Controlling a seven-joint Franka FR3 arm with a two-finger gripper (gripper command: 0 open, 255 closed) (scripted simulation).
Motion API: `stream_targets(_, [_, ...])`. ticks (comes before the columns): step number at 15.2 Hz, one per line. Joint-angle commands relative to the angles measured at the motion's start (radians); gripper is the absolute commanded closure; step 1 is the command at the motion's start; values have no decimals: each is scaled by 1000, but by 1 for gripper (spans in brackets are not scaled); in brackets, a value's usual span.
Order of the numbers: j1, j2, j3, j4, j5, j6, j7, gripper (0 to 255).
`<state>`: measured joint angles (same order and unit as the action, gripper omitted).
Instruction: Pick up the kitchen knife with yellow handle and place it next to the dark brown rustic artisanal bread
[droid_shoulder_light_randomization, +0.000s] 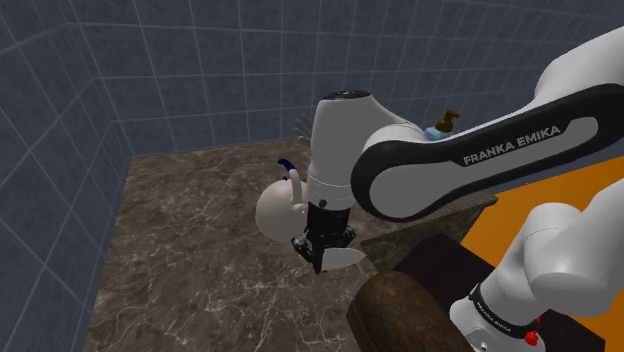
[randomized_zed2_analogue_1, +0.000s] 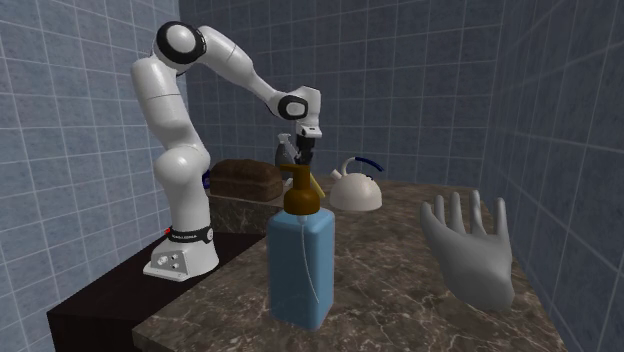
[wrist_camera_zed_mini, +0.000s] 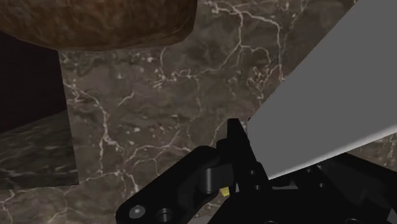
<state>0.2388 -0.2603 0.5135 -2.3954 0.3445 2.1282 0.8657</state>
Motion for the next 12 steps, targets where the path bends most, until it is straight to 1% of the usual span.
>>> stream_targets(1, [-5, 22, 3, -24, -4, 37, -1, 255])
stream_targets(8, [-8, 87, 23, -69, -12, 144, -1, 255])
stream_targets(9, [-6, 76, 22, -58, -10, 126, 0, 255])
stream_targets(10, [-6, 76, 22, -58, -10, 126, 0, 0])
stream_targets(12, [-11, 31, -72, -75, 186, 104, -130, 0])
